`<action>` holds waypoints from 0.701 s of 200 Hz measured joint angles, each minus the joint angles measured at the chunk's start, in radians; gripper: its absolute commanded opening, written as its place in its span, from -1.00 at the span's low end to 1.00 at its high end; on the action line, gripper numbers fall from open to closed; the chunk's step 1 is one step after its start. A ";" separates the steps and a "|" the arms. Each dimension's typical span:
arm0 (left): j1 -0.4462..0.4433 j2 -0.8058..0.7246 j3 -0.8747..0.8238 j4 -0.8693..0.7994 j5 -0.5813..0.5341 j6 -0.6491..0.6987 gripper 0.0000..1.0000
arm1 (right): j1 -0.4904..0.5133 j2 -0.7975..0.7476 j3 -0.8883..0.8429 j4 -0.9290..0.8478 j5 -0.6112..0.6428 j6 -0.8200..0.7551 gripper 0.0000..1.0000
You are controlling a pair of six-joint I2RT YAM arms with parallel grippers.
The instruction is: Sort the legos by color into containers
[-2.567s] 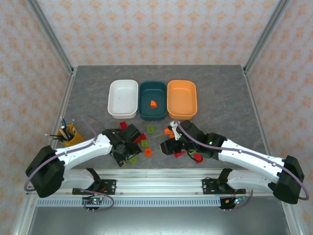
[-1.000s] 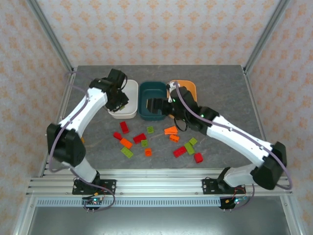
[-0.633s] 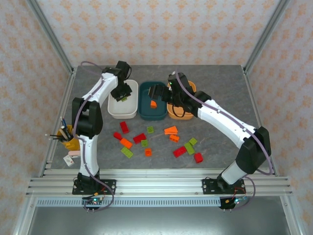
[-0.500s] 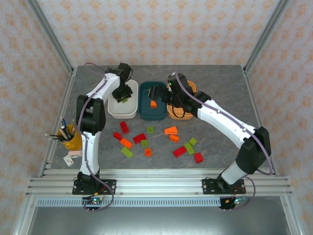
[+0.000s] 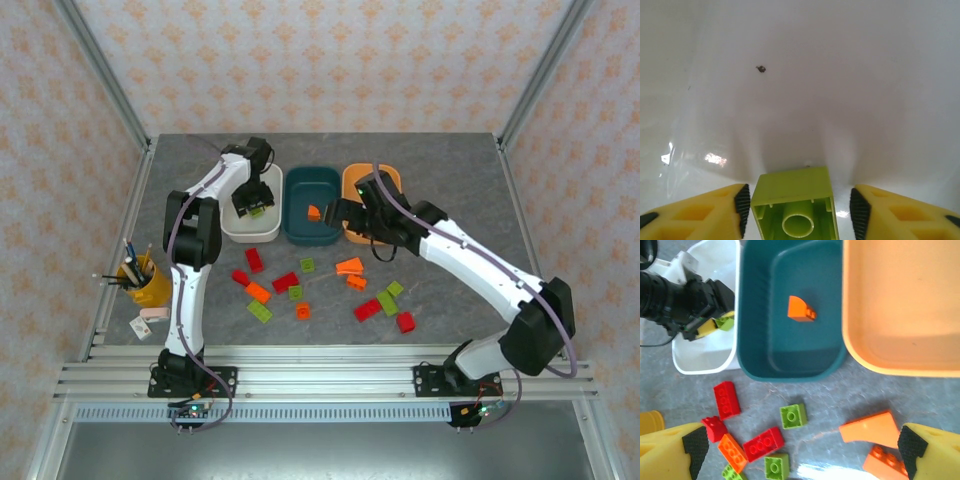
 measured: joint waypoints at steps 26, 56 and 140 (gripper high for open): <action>0.000 -0.012 0.021 -0.013 0.000 0.000 0.40 | 0.000 -0.043 -0.005 -0.082 0.033 0.006 0.93; -0.001 -0.110 0.044 -0.026 0.000 -0.001 0.54 | 0.000 -0.080 0.018 -0.241 0.076 0.006 0.89; -0.273 -0.957 -0.528 0.137 0.092 0.067 0.77 | 0.000 -0.195 -0.283 -0.599 -0.004 0.055 0.69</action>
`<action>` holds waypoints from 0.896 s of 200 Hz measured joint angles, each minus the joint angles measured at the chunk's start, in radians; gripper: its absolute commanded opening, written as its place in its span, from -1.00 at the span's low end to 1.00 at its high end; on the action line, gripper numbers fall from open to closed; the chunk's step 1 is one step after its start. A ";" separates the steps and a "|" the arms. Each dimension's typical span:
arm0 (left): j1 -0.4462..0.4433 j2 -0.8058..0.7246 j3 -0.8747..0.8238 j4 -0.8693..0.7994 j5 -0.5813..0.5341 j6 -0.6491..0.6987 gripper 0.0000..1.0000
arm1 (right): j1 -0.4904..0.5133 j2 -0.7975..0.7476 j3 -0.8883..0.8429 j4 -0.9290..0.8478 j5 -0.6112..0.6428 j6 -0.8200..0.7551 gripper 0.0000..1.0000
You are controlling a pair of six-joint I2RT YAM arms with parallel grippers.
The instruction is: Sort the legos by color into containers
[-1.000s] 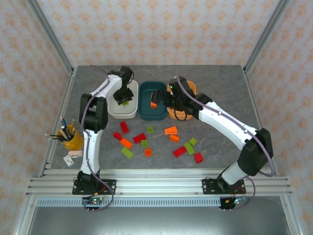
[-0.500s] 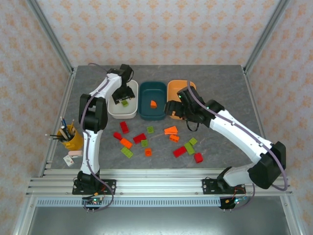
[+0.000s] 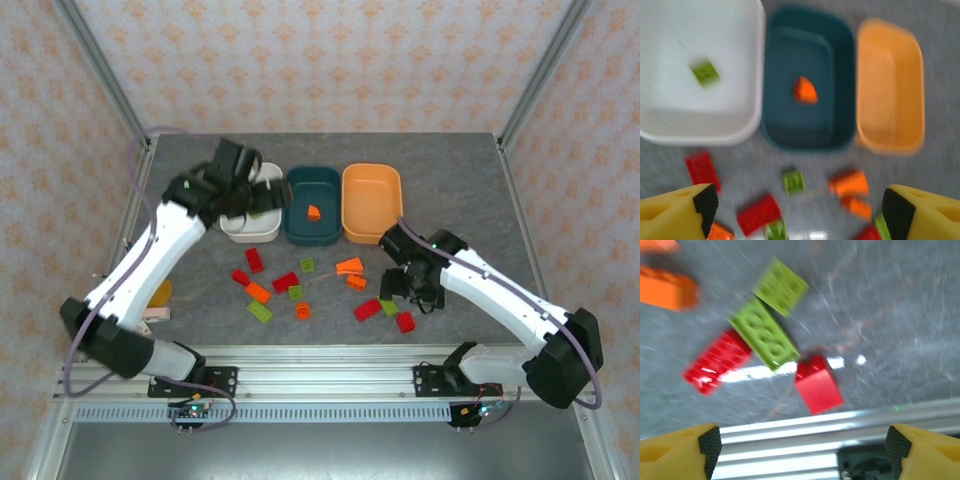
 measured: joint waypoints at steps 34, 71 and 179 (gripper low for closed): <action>-0.184 -0.172 -0.363 0.061 0.047 -0.037 0.74 | 0.024 0.055 -0.090 0.019 -0.035 0.016 0.61; -0.277 -0.275 -0.501 0.072 0.049 -0.093 0.73 | 0.033 0.143 -0.135 0.090 -0.039 0.023 0.46; -0.333 -0.314 -0.512 0.153 0.053 -0.134 0.71 | 0.007 0.294 -0.183 0.231 -0.013 0.014 -0.14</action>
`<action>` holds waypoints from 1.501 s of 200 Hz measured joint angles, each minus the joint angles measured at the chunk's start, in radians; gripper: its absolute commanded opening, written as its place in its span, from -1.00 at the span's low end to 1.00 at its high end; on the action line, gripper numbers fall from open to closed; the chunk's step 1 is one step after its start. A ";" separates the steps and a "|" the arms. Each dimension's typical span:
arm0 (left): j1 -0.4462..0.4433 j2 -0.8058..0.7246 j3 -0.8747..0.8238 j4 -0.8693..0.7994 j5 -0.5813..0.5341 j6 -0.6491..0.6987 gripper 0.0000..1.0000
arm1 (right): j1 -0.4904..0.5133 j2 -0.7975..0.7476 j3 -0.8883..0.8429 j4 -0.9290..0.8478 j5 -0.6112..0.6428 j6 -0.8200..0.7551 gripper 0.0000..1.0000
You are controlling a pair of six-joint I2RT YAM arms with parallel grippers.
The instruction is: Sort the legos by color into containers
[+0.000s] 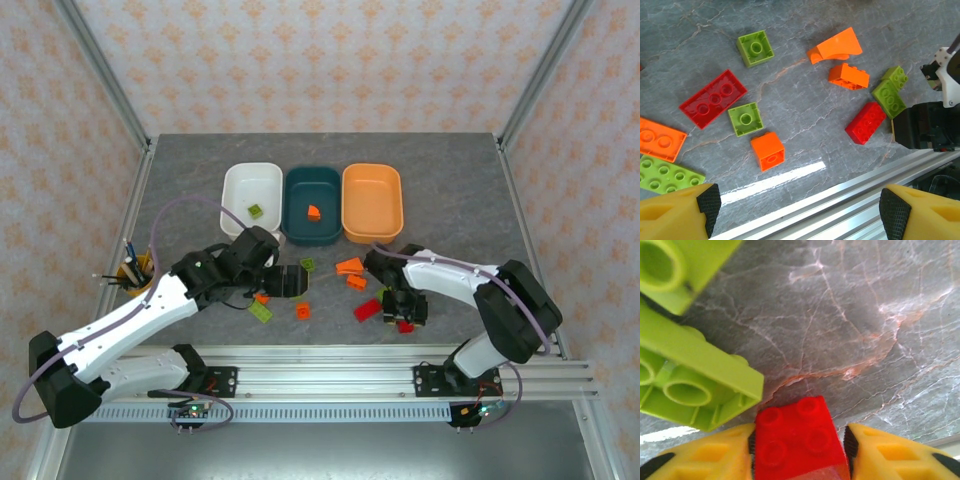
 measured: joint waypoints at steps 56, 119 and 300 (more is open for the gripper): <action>-0.004 0.000 -0.059 0.079 0.051 -0.032 0.71 | -0.004 -0.014 -0.003 0.008 0.008 0.001 -0.44; -0.002 0.024 0.017 0.084 0.043 -0.067 0.73 | -0.038 -0.155 0.272 -0.110 0.101 -0.005 -0.47; 0.414 0.406 0.415 0.080 0.048 -0.101 0.72 | -0.293 0.874 1.341 -0.089 0.050 -0.215 0.18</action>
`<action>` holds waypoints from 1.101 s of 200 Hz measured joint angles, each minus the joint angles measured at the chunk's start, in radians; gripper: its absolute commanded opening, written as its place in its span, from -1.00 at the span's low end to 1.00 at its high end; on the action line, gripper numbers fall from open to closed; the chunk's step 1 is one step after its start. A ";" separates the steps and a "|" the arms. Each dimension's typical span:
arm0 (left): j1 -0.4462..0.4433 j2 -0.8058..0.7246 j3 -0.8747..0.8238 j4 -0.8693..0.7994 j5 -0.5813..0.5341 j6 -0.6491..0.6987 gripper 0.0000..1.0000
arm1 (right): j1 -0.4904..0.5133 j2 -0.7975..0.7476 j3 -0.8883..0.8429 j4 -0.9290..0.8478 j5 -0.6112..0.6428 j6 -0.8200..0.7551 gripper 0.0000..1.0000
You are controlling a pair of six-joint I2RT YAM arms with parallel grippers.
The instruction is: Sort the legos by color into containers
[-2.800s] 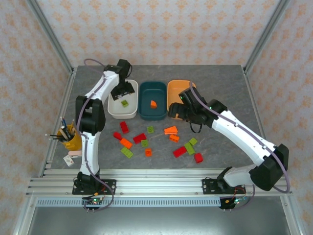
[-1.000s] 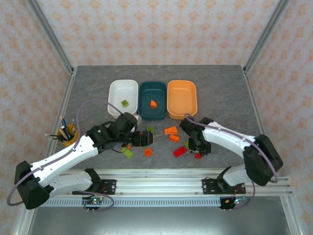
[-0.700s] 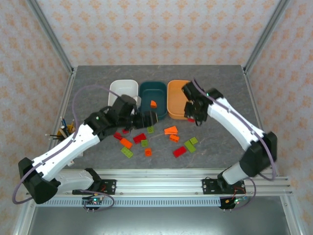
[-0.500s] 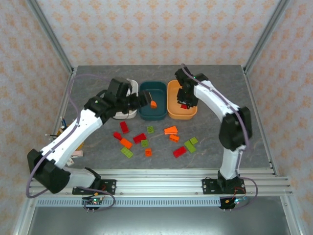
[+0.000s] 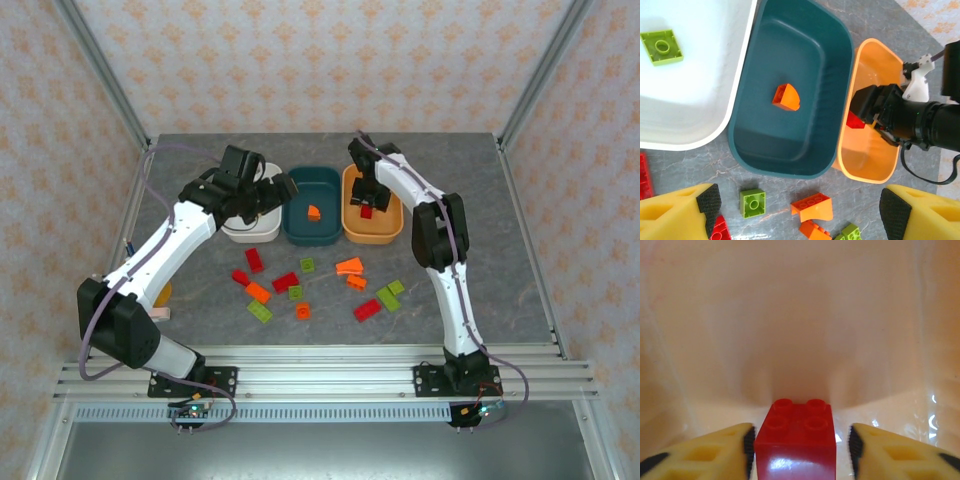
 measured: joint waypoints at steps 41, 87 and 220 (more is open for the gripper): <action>0.000 -0.034 0.000 -0.082 -0.020 0.001 0.70 | 0.002 -0.084 -0.003 -0.015 -0.001 -0.007 0.19; 0.000 -0.133 -0.001 -0.228 -0.082 0.029 0.69 | 0.056 -0.481 -0.178 0.054 0.003 -0.048 0.18; 0.016 -0.451 -0.409 -0.348 -0.085 -0.028 0.36 | 0.535 -1.170 -1.067 0.401 0.000 -0.040 0.18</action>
